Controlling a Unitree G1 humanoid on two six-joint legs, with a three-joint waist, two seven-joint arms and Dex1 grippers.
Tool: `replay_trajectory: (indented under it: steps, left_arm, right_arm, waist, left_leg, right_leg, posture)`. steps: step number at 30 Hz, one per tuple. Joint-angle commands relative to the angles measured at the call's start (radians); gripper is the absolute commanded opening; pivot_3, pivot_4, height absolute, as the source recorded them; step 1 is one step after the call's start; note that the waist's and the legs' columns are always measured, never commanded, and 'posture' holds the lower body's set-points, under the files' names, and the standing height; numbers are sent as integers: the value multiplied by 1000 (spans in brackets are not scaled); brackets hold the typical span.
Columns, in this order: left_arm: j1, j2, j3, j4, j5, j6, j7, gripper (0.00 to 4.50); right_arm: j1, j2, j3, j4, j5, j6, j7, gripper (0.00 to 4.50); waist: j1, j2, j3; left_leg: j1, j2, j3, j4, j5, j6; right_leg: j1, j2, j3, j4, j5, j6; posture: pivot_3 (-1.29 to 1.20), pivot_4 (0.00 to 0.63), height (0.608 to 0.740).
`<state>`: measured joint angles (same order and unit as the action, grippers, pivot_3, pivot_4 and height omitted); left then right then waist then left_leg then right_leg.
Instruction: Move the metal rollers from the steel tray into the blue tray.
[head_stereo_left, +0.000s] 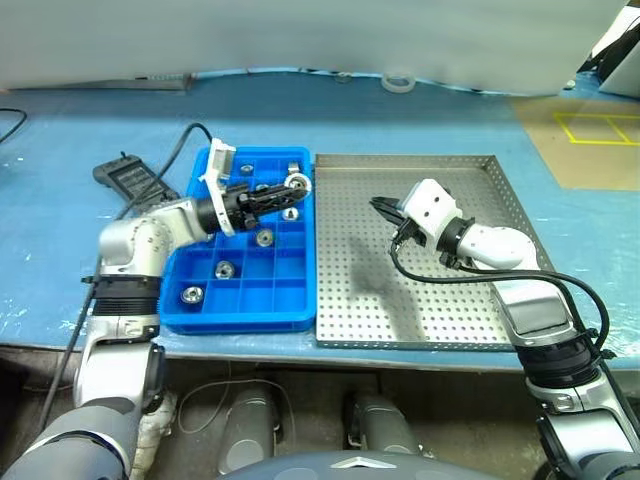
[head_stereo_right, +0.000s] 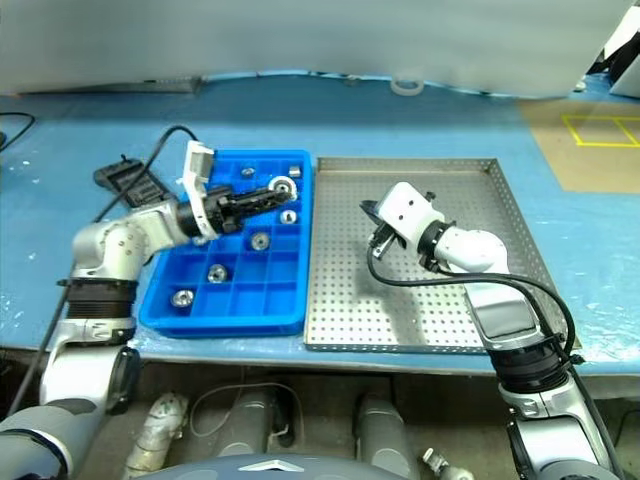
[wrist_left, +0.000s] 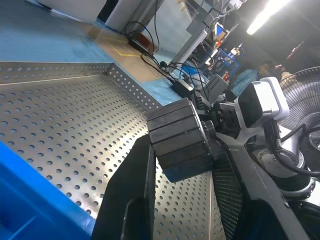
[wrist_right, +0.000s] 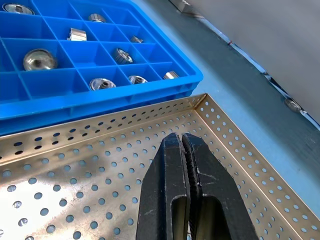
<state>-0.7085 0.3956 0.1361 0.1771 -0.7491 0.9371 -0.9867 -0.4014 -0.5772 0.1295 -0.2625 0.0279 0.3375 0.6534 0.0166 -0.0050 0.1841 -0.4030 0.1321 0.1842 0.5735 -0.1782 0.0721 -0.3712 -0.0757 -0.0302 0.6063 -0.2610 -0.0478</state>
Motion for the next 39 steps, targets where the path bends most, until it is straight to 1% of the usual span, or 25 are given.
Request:
replay_trajectory:
  steps: [1, 5, 7, 8, 10, 12, 13, 15, 18, 21, 25, 27, 32, 39]
  left_arm:
    - [-50, 6, 49, 9, -19, -32, 22, 1210]
    - [-63, 54, 30, 47, 28, -73, -7, 1210]
    - [-54, 100, -29, 51, 105, -155, -49, 1210]
    - [-42, 142, -74, 53, 175, -248, -89, 1210]
    - [-27, 201, -118, 62, 253, -372, -157, 1210]
    - [-11, 272, -107, 40, 242, -415, -267, 1210]
    - [-3, 323, -99, 23, 245, -435, -313, 1210]
    - [10, 391, -95, 5, 259, -468, -364, 1210]
    - [41, 440, -111, -14, 270, -486, -401, 1210]
    - [117, 450, -146, -76, 283, -501, -422, 1210]
    - [253, 411, -212, -241, 256, -452, -412, 1210]
    - [305, 401, -235, -292, 248, -434, -412, 1210]
    - [347, 396, -268, -272, 279, -440, -408, 1210]
    - [323, 410, -251, -207, 304, -413, -389, 1210]
  right_arm:
    - [-3, -4, -19, -24, -1, -17, -3, 32]
    - [17, -5, -23, -30, -7, -17, -11, 32]
    - [18, -1, -21, -31, -10, -16, -13, 32]
    - [18, 1, -18, -31, -13, -17, -15, 32]
    - [20, 1, -12, -29, -18, -20, -15, 32]
    - [27, -4, -4, -29, -22, -24, -7, 32]
    - [36, -10, 4, -32, -21, -26, 8, 32]
    - [50, -22, 18, -33, -22, -34, 33, 32]
    - [53, -27, 36, -17, -34, -59, 51, 32]
    - [36, -15, 53, 2, -37, -69, 58, 32]
    - [19, -8, 69, 16, -43, -80, 70, 32]
    - [21, -13, 71, 15, -47, -85, 77, 32]
    - [34, -25, 60, 14, -50, -89, 83, 32]
    - [41, -27, 57, 9, -56, -85, 80, 32]
  waist:
    - [-3, 0, 0]
    - [-6, 0, 0]
    - [-7, 0, 0]
    - [-6, 0, 0]
    - [-5, 0, 0]
    - [-5, 0, 0]
    - [-5, 0, 0]
    - [-4, 0, 0]
    - [2, 0, 0]
    - [4, 1, 0]
    - [4, 0, 0]
    - [5, 0, 0]
    - [4, 0, 0]
    - [2, 0, 0]
  left_leg:
    - [0, 0, 0, 0, 0, 0]
    - [0, 1, 0, -1, 0, 0]
    - [0, 1, 0, -1, 0, 0]
    - [0, 1, 0, -1, 0, 0]
    - [0, 1, 0, -1, 0, 0]
    - [0, 1, 0, -1, 0, 0]
    - [0, 1, 0, -1, 0, 0]
    - [0, 1, 0, -1, 0, 0]
    - [1, 1, 0, -3, 0, -2]
    - [3, 0, 0, -3, -1, -4]
    - [4, 1, 0, -2, 0, -6]
    - [4, 1, 0, -3, 0, -6]
    - [6, 1, 0, -4, 1, -8]
    - [9, 1, 0, -4, 1, -8]
  right_leg:
    - [0, 0, 0, 0, 0, 0]
    - [-1, 1, 0, 0, 0, 0]
    - [-1, 1, 0, 0, 0, 0]
    - [-1, 1, 0, 0, 0, 0]
    - [0, 1, 0, 0, 0, 0]
    - [0, 1, 0, -1, 0, 0]
    - [0, 1, 0, -1, 0, 0]
    - [-1, 1, 0, -1, 0, 0]
    - [0, 1, -1, 0, 0, 0]
    - [1, 0, 0, 0, 0, 0]
    - [2, 0, 0, 1, 0, 0]
    - [2, 0, 0, 1, 0, 0]
    - [2, 1, 0, 2, 0, 0]
    - [4, 1, 0, 2, 0, 0]
  posture:
    - [-189, 150, 740]
    - [-195, 150, 740]
    - [-193, 150, 740]
    - [-193, 150, 740]
    - [-190, 150, 740]
    - [-185, 150, 740]
    - [-175, 150, 740]
    - [-163, 150, 740]
    - [-136, 150, 740]
    - [-123, 150, 740]
    - [-115, 150, 740]
    - [-115, 150, 740]
    - [-117, 150, 740]
    - [-125, 150, 740]
